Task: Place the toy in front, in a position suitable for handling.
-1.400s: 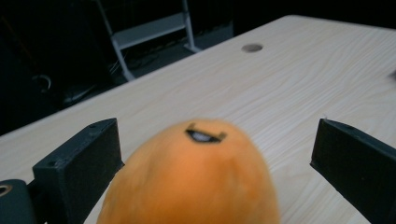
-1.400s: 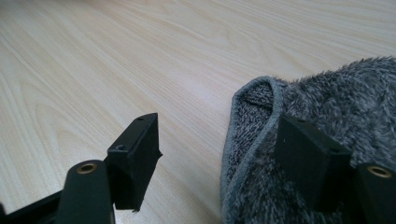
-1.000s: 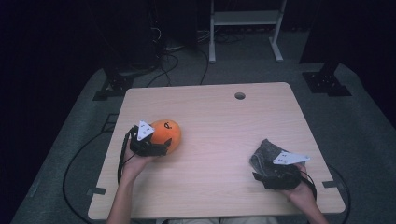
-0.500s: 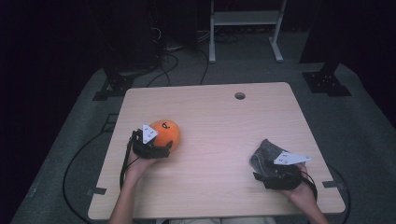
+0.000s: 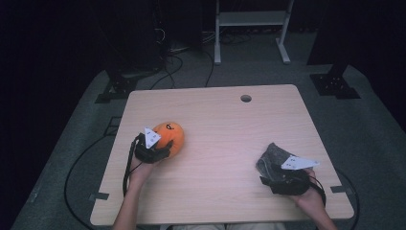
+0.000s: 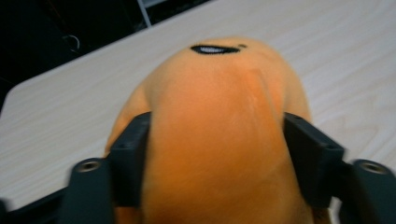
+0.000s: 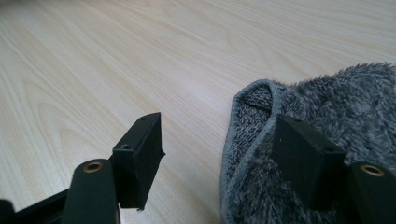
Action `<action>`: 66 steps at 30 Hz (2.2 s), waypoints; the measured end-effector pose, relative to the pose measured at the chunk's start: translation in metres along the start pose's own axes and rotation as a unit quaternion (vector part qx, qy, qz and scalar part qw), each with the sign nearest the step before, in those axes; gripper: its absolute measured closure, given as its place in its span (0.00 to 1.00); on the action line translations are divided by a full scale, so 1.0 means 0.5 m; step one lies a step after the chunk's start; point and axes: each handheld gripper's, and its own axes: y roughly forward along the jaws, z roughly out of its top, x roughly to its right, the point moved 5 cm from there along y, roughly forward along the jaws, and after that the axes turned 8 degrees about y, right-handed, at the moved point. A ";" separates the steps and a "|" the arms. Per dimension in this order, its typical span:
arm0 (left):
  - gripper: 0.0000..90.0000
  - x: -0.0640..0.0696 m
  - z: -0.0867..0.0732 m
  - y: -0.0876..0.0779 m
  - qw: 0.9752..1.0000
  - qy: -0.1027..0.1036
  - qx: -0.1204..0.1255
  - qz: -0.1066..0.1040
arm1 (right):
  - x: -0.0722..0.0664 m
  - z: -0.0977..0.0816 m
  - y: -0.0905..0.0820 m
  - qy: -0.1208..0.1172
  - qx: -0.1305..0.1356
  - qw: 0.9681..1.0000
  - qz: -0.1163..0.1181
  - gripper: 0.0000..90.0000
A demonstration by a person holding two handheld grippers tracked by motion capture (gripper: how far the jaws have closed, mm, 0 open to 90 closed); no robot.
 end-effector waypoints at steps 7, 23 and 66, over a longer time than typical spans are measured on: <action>0.46 -0.009 0.013 -0.016 0.999 -0.023 0.031 0.003 | 0.007 0.003 -0.005 0.008 0.007 1.000 0.001 0.36; 0.45 0.070 0.115 -0.064 0.989 -0.019 0.116 -0.088 | 0.014 0.004 -0.011 0.015 0.014 1.000 -0.001 0.36; 0.19 0.361 0.132 -0.002 0.955 0.095 0.098 -0.265 | 0.027 0.004 -0.017 0.019 0.017 1.000 -0.013 0.36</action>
